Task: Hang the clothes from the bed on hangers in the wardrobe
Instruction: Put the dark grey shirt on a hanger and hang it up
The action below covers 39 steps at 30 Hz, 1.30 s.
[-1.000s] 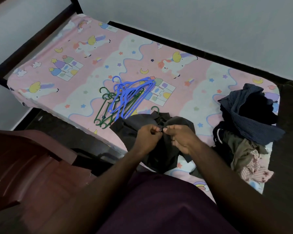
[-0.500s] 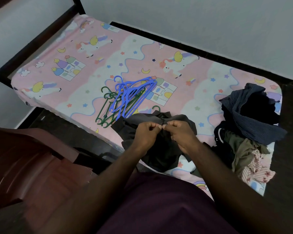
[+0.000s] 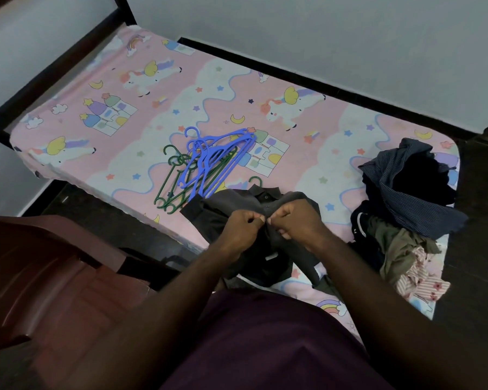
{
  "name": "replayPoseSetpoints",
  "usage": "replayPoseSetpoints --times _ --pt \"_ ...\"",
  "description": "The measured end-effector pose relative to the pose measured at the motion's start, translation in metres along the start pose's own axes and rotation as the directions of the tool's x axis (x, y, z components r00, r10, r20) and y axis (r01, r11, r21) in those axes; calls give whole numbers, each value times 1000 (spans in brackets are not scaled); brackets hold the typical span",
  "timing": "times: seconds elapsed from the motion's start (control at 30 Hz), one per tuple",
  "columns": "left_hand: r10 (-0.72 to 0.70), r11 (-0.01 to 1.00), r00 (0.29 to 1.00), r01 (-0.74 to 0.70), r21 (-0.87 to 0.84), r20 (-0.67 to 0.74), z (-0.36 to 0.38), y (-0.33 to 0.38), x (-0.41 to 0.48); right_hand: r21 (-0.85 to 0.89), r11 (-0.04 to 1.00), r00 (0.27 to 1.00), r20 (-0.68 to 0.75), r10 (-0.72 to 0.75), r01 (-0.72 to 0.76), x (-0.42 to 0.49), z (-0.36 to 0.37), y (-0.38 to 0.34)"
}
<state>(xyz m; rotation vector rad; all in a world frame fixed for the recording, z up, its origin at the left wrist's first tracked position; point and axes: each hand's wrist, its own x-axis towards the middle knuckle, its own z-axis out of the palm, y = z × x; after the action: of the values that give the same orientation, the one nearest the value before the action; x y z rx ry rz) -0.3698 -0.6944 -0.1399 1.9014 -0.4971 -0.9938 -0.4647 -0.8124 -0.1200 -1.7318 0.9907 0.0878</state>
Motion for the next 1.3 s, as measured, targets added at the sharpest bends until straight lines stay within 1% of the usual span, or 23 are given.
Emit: replayPoseSetpoints --times 0.13,0.23,0.3,0.33,0.37,0.4,0.43,0.47,0.5,0.53,0.57,0.63,0.7,0.77,0.83,0.93,0.97,1.03,1.07,1.1,1.17,1.2,1.3 --pt "-95 983 994 101 -153 44 8 0 -2 -293 953 995 -39 -94 79 -2 4 3" --pt "-190 945 978 206 -253 86 11 -2 -3 -488 859 981 -28 -191 153 -5 10 1" --pt "-240 906 967 255 -338 85 11 -4 0 -534 820 961 -45 -272 207 -10 14 2" --pt "-258 888 963 270 -373 83 11 -4 2 -509 831 952 -67 -298 224 -13 16 3" --pt "-269 868 960 278 -411 82 12 -2 2 -427 877 952 -103 -287 218 -12 18 7" --pt "-275 848 958 282 -448 83 13 -1 2 -269 945 961 -148 -233 188 -11 18 10" --pt "-271 829 958 281 -483 91 13 2 1 -33 992 976 -175 -129 125 -9 17 13" --pt "-252 827 964 263 -497 91 14 2 1 228 972 988 -156 -13 49 -9 17 13" --pt "-223 844 971 238 -482 87 15 5 1 427 904 992 -99 82 -32 -8 17 13" --pt "-194 875 978 209 -436 78 15 5 1 532 842 992 -37 122 -84 -8 16 14" --pt "-164 907 984 178 -382 69 14 7 1 549 830 992 -3 123 -101 -8 15 15" --pt "-129 938 991 131 -322 27 12 9 5 484 874 999 10 49 -48 -10 13 16" --pt "-126 933 991 104 -344 -41 8 12 9 387 922 999 22 -42 30 -10 12 19" --pt "-98 952 992 68 -299 -85 3 14 16 197 971 989 33 -146 136 -9 11 22" --pt "-41 972 998 29 -235 -46 -2 12 21 48 977 979 -12 -205 206 -5 10 23" --pt "21 975 998 -5 -224 65 -4 3 23 17 971 970 -63 -237 238 -2 0 13" --pt "49 989 995 -35 -144 91 -3 -1 23 11 967 966 -57 -253 254 0 -3 11" --pt "112 989 989 -121 87 101 -1 -10 23 -37 960 960 -39 -277 276 4 -9 6" --pt "127 979 990 -136 153 68 -2 -15 24 -77 956 957 -39 -288 284 6 -13 5" --pt "125 976 992 -126 177 19 -4 -17 23 -118 950 954 -47 -295 288 9 -16 4" --pt "81 989 996 -78 129 -24 -15 -19 25 -219 938 953 -79 -292 269 15 -26 3" --pt "53 994 999 -53 91 -3 -22 -19 26 -264 931 955 -88 -283 252 19 -33 3" --pt "-46 999 992 48 -15 121 -46 -12 29 -422 884 964 -72 -256 203 29 -55 6"
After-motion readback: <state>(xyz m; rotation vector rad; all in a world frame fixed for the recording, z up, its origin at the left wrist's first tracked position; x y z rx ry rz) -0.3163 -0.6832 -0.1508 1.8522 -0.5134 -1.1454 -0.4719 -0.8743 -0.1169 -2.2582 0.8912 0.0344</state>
